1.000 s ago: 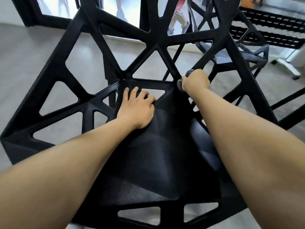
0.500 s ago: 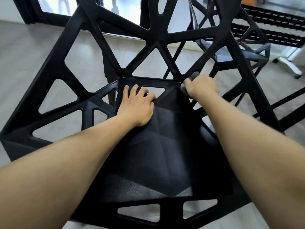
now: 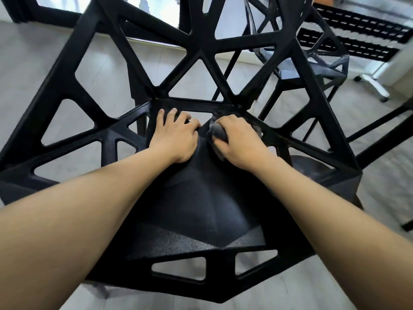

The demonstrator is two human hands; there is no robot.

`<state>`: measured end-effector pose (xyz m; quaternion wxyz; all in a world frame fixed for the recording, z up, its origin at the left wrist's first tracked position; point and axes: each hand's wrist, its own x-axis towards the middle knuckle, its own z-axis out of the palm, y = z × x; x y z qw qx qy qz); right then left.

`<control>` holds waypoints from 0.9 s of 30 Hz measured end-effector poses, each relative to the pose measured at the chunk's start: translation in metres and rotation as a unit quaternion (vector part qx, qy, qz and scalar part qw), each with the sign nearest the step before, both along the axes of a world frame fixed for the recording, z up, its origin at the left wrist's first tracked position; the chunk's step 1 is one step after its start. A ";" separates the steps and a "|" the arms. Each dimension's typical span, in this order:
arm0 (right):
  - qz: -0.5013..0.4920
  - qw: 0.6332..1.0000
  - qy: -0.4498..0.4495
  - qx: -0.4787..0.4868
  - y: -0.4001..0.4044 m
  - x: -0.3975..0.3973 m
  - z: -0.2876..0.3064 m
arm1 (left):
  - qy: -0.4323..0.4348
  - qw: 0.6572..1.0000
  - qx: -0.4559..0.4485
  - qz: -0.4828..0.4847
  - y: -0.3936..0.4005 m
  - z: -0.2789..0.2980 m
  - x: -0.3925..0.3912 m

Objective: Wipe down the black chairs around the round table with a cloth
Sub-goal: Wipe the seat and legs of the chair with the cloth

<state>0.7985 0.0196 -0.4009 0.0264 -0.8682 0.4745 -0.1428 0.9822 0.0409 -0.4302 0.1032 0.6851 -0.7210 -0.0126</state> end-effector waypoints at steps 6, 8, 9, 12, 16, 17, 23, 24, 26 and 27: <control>-0.154 0.980 0.083 -0.094 -0.056 0.029 0.002 | -0.001 1.000 -0.011 -0.004 -0.001 -0.002 0.001; -0.182 0.970 0.109 -0.122 -0.065 0.042 -0.002 | -0.002 1.000 -0.014 -0.005 -0.001 -0.004 0.001; -0.191 0.967 0.114 -0.127 -0.068 0.046 -0.003 | -0.003 1.000 -0.016 -0.006 -0.001 -0.004 0.002; -0.187 0.968 0.122 -0.111 -0.075 0.045 0.007 | -0.005 1.000 -0.011 -0.008 -0.002 -0.004 0.003; -0.118 0.990 0.078 -0.024 -0.077 0.028 0.034 | -0.001 1.000 -0.001 -0.007 -0.003 -0.002 0.003; -0.113 0.992 0.052 -0.002 -0.071 0.022 0.037 | 0.002 1.000 0.004 -0.008 -0.004 -0.001 0.003; -0.040 0.998 -0.028 0.038 0.017 0.022 0.013 | 0.010 1.000 0.005 -0.008 -0.002 0.001 0.004; -0.030 0.998 -0.042 0.048 0.035 0.023 0.011 | 0.015 1.000 -0.001 -0.008 -0.002 0.002 0.005; -0.010 0.995 -0.068 0.067 0.072 0.022 0.012 | 0.027 0.999 -0.022 -0.001 -0.002 0.001 0.005; 0.008 0.994 -0.075 0.075 0.089 0.019 0.014 | 0.030 0.999 -0.034 0.004 -0.002 0.001 0.005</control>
